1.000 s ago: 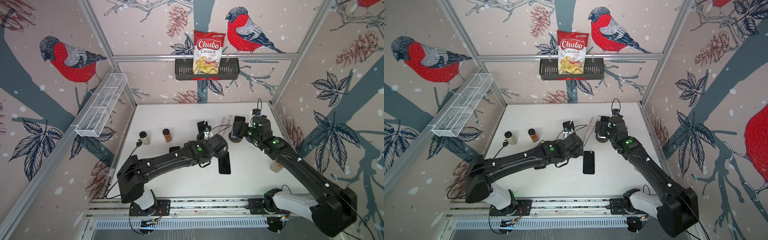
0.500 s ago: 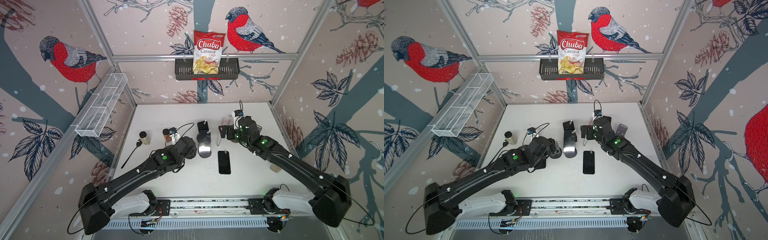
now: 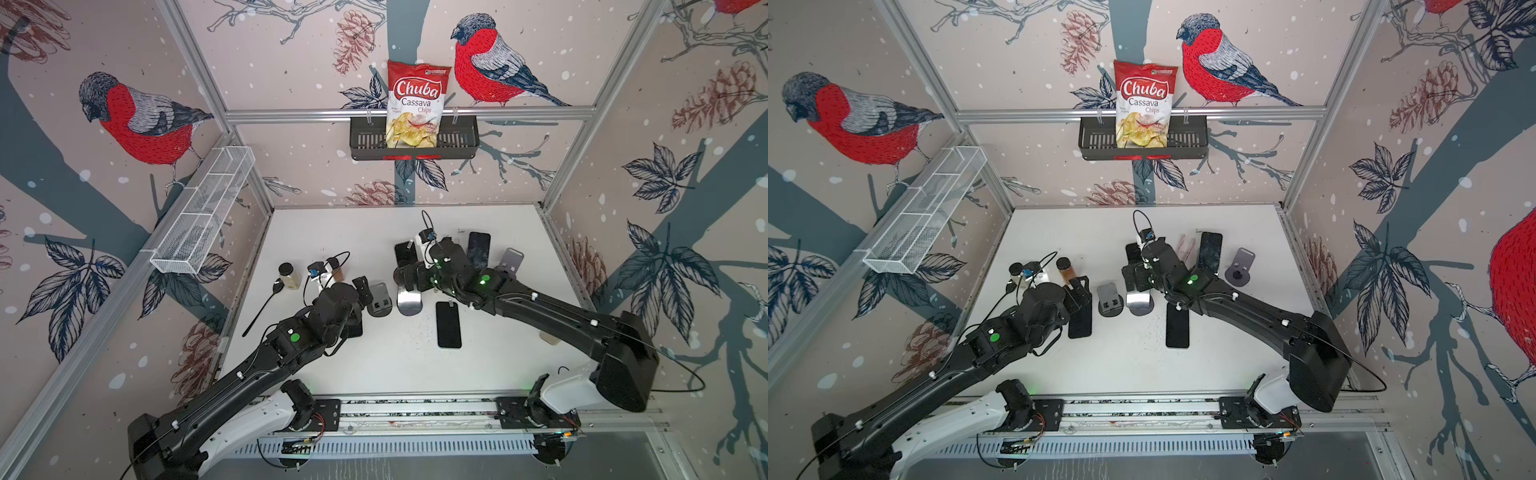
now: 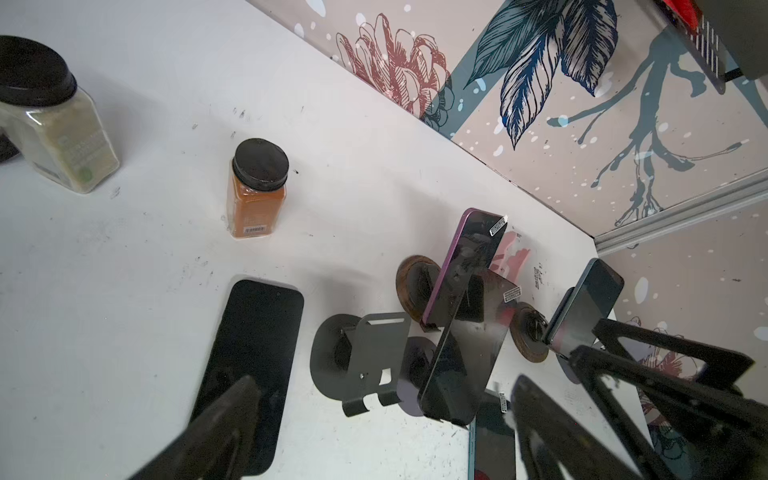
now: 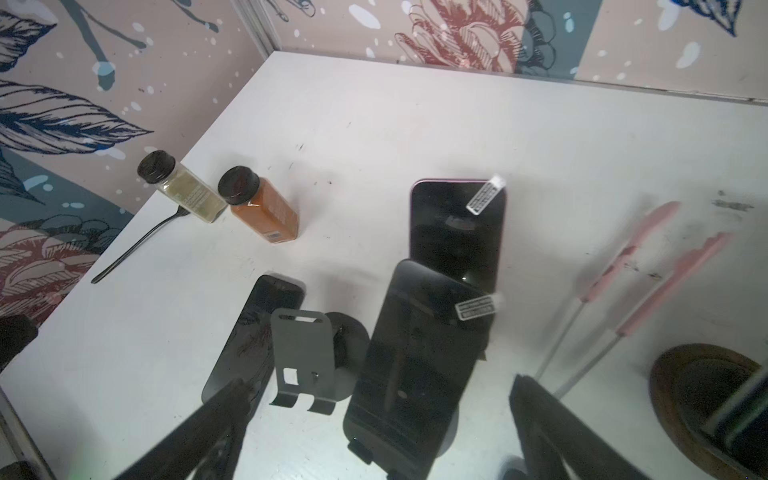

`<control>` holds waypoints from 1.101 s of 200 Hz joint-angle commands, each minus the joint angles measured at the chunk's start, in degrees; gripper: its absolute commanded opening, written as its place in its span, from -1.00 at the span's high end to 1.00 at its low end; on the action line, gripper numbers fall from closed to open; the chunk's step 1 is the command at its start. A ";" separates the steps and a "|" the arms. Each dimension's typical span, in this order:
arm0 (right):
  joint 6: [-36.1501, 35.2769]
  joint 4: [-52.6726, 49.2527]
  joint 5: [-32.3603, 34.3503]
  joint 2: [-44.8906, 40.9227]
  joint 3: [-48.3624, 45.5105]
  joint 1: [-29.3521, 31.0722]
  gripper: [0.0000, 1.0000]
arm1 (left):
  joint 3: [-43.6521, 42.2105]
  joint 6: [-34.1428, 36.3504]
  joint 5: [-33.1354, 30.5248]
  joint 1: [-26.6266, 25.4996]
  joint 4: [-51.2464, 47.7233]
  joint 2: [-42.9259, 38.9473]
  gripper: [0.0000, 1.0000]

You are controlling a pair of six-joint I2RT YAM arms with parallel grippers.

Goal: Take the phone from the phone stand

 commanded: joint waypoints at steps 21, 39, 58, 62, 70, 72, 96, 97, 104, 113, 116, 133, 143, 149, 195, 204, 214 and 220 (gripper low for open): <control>-0.72 -2.83 -0.94 7.47 6.13 4.44 -0.99 | -3.10 1.01 -0.96 0.14 5.94 -2.76 -0.89; -0.54 -3.89 -0.61 10.70 8.64 6.20 -0.98 | -3.84 1.87 -0.03 0.14 7.63 -3.19 -0.92; -0.12 -4.54 -1.70 13.93 10.86 7.38 -0.99 | -3.55 2.15 0.00 0.14 7.09 -3.22 -0.93; -0.02 -4.71 -1.92 14.64 11.30 7.56 -0.98 | -3.38 2.28 0.05 0.14 6.87 -3.19 -0.93; 0.08 -4.99 -1.95 15.79 12.17 8.00 -0.99 | -3.17 2.33 0.00 0.14 6.46 -3.31 -0.93; 0.07 -5.06 -1.98 16.20 12.40 8.09 -0.99 | -3.08 2.40 -0.22 0.14 6.42 -3.42 -0.93; -0.17 -5.74 -2.01 19.53 15.07 9.27 -0.99 | -3.05 3.01 -0.27 0.14 6.45 -4.41 -0.93; -0.18 -5.76 -2.04 19.67 15.16 9.30 -0.99 | -3.05 3.02 -0.35 0.14 6.46 -4.46 -0.93; -0.20 -5.87 -2.28 20.49 15.87 9.48 -0.99 | -3.17 3.14 -0.47 0.14 6.35 -4.71 -0.93; -0.15 -6.04 -2.34 21.55 16.67 9.58 -0.99 | -3.14 3.26 -0.67 0.14 6.15 -5.02 -0.93; -0.19 -6.13 -2.35 21.92 16.93 9.63 -1.00 | -3.14 3.36 -0.75 0.12 6.09 -5.12 -0.93; 0.15 -6.72 -1.86 23.64 18.25 9.72 -0.99 | -3.06 3.47 -0.98 0.14 5.45 -5.41 -0.93; 0.46 -7.00 -1.01 24.49 18.80 9.67 -0.99 | -2.99 3.60 -1.17 0.14 5.04 -5.64 -0.93; 0.77 -7.06 -0.26 24.86 18.94 9.67 -0.99 | -3.05 3.64 -1.18 0.14 4.91 -5.71 -0.93; 1.57 -7.28 3.70 27.52 20.21 9.60 -0.98 | -3.33 4.06 -1.18 0.14 4.53 -6.61 -0.93; 1.57 -7.28 3.74 28.18 20.67 9.59 -0.97 | -3.35 4.06 -1.12 0.14 4.37 -6.61 -0.93; 1.73 -7.26 3.89 28.90 21.18 9.65 -0.96 | -3.33 4.17 -1.01 0.14 4.35 -6.61 -0.93; 1.76 -7.15 4.03 29.34 21.31 9.58 -0.94 | -3.40 4.15 -0.96 0.14 4.44 -6.59 -0.93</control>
